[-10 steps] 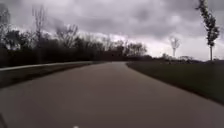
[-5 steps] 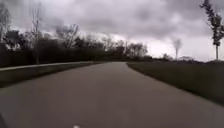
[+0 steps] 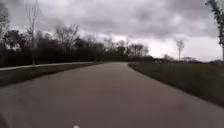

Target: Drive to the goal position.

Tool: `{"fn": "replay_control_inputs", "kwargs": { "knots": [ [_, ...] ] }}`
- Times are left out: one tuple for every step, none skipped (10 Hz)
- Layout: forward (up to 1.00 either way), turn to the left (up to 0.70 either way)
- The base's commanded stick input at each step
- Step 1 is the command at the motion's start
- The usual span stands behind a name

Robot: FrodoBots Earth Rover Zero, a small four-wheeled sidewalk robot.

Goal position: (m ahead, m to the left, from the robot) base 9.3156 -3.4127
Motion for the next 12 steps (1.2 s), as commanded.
{"fn": "replay_control_inputs", "kwargs": {
  "knots": [
    [0.0,0.0],
    [0.0,0.0],
    [0.0,0.0],
    [0.0,0.0],
    [0.0,0.0],
    [0.0,0.0],
    [0.0,0.0],
    [0.0,0.0],
    [0.19,0.0],
    [1.0,0.0],
    [1.0,0.0],
    [1.0,0.0]
  ]
}}
